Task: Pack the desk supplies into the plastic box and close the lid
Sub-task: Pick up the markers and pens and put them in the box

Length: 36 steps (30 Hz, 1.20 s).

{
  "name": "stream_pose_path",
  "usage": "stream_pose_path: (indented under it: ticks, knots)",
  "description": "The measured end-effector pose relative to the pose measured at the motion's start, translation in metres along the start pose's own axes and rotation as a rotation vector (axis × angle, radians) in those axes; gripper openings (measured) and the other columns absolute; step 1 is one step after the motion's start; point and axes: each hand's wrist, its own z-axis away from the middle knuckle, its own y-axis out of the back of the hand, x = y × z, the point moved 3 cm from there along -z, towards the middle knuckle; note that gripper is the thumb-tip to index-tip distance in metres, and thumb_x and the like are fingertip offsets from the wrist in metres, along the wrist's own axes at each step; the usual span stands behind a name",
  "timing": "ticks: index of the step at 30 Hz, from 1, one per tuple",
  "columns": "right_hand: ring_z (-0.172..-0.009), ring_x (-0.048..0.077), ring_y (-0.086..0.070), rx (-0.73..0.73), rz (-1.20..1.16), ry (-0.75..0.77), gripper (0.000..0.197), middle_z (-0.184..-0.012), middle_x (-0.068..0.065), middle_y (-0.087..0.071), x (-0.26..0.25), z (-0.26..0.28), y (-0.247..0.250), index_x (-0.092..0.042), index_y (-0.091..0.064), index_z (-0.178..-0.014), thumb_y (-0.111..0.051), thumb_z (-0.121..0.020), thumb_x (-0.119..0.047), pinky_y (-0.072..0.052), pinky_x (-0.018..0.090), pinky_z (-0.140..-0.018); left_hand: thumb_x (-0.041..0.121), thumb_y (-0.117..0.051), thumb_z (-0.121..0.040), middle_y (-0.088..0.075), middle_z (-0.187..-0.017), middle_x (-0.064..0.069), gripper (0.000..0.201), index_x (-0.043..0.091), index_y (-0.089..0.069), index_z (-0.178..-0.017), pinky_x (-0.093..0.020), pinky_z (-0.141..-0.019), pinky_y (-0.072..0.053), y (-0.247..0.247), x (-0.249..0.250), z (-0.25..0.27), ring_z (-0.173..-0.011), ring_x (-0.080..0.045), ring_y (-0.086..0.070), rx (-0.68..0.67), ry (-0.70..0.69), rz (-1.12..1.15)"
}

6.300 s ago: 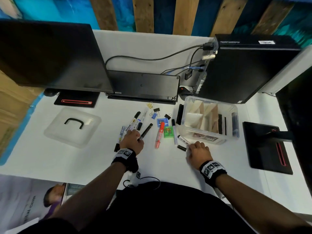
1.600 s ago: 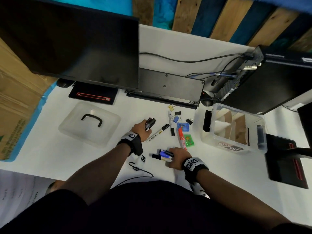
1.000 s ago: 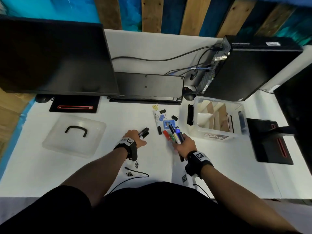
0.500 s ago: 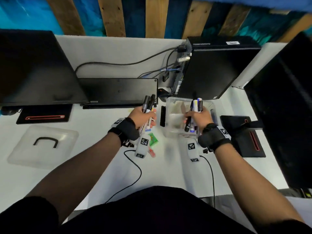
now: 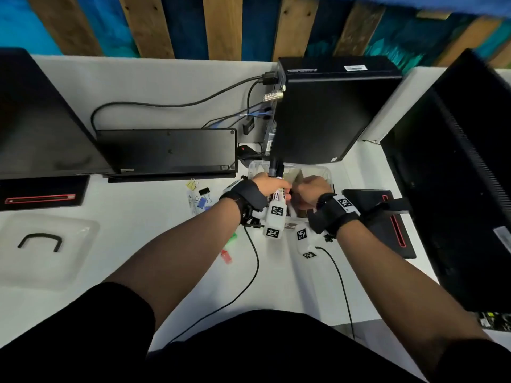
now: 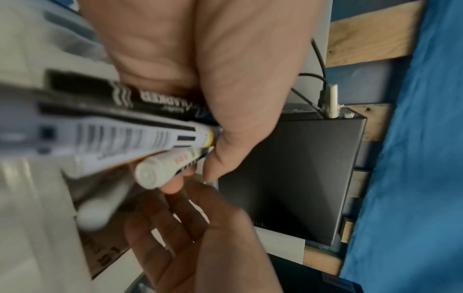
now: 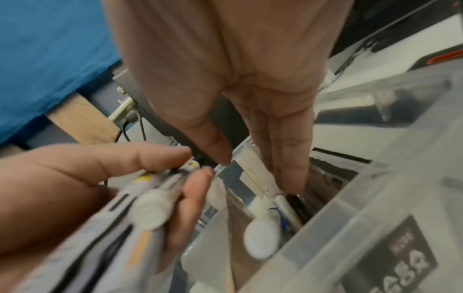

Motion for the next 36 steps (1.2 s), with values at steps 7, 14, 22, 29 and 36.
stream_pose_path:
  ticks: [7,14,22,29,36]
  knots:
    - [-0.096,0.035,-0.068,0.225,-0.276,-0.046,0.045,-0.113,0.012,-0.069,0.043,-0.040,0.005,-0.027,-0.062,-0.109,-0.045,-0.068,-0.020,-0.059,0.047,-0.081,0.034,-0.068,-0.083,-0.061,-0.120,-0.014,0.051,0.003,-0.056,-0.122,-0.035,-0.090,-0.051,-0.024,0.005,0.000,-0.110,-0.030,-0.059,-0.019,0.063,0.011]
    - [-0.096,0.027,-0.066,0.316,-0.139,0.063,0.032,-0.111,0.010,-0.069,0.022,0.014,0.004,-0.019,-0.066,-0.114,-0.059,-0.084,-0.025,-0.050,0.028,-0.081,0.034,-0.054,-0.095,-0.051,-0.093,-0.004,0.017,0.018,-0.056,-0.100,-0.021,-0.065,-0.043,-0.016,0.002,0.015,-0.079,-0.013,-0.051,-0.018,-0.061,-0.037]
    - [-0.081,0.020,-0.062,0.299,0.069,0.149,0.026,-0.088,0.001,-0.070,0.007,0.015,-0.004,-0.017,-0.070,-0.103,-0.061,-0.087,-0.035,-0.050,0.026,-0.077,0.011,-0.052,-0.092,-0.069,-0.086,-0.008,0.021,0.008,-0.067,-0.105,-0.019,-0.068,-0.053,0.070,-0.029,0.033,-0.070,-0.018,-0.062,0.249,-0.284,-0.117]
    - [-0.070,0.031,-0.066,0.353,0.155,0.075,0.042,-0.077,0.011,-0.071,-0.025,-0.013,0.004,-0.006,-0.067,-0.072,-0.071,-0.068,-0.048,-0.056,0.035,-0.069,0.021,-0.059,-0.087,-0.072,-0.091,-0.005,0.012,0.021,-0.069,-0.093,-0.028,-0.082,-0.053,0.116,-0.052,0.051,-0.082,-0.022,-0.067,0.356,-0.241,-0.364]
    - [-0.084,0.030,-0.065,0.285,0.163,0.098,0.032,-0.102,0.012,-0.070,-0.039,-0.028,0.004,-0.011,-0.068,-0.100,-0.070,-0.080,-0.036,-0.052,0.032,-0.073,0.026,-0.032,-0.099,-0.063,-0.119,-0.020,0.037,0.003,-0.061,-0.106,-0.036,-0.087,-0.049,0.125,-0.093,0.053,-0.101,-0.035,-0.061,0.365,-0.072,-0.912]
